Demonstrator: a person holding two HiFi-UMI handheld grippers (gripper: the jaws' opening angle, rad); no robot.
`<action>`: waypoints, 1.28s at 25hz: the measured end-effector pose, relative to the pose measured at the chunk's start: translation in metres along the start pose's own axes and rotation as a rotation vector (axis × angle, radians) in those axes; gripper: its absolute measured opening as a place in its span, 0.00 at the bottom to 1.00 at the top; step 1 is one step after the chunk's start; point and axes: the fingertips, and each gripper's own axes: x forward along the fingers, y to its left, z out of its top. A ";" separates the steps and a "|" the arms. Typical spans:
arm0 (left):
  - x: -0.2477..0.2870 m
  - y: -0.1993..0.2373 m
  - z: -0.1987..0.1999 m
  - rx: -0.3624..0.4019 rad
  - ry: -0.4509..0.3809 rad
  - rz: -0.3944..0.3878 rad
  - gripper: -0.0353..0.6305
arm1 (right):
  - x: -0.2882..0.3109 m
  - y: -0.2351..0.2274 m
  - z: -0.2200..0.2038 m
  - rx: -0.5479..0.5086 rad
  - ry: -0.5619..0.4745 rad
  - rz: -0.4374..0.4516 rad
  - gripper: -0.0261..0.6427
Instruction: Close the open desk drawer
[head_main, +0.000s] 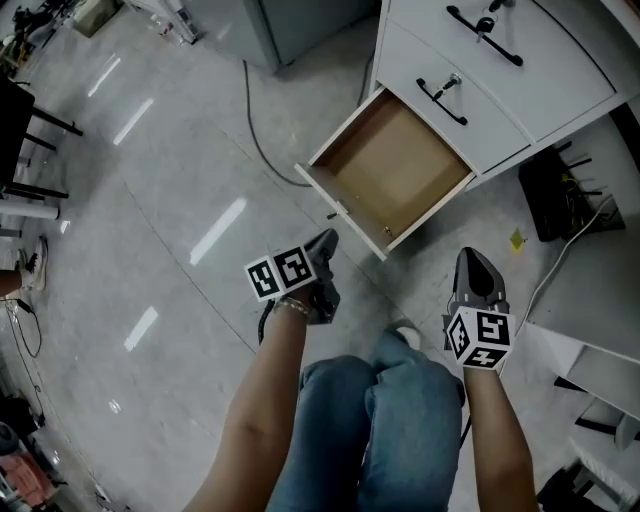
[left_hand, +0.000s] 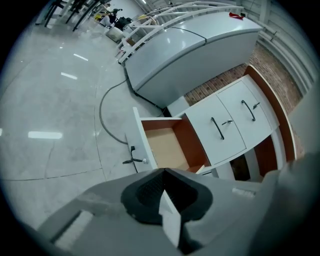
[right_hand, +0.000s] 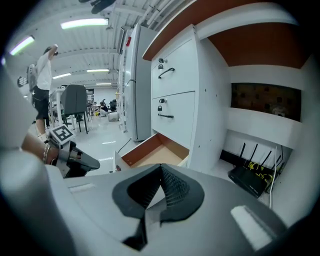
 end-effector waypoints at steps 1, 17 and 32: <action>0.007 0.006 -0.002 0.001 0.006 -0.005 0.05 | 0.006 -0.001 -0.006 -0.004 -0.005 -0.001 0.04; 0.083 0.072 -0.020 -0.034 0.028 -0.113 0.05 | 0.057 -0.007 -0.065 -0.076 -0.091 -0.012 0.04; 0.130 0.091 -0.022 -0.196 0.006 -0.117 0.20 | 0.047 0.004 -0.081 -0.165 -0.090 0.038 0.04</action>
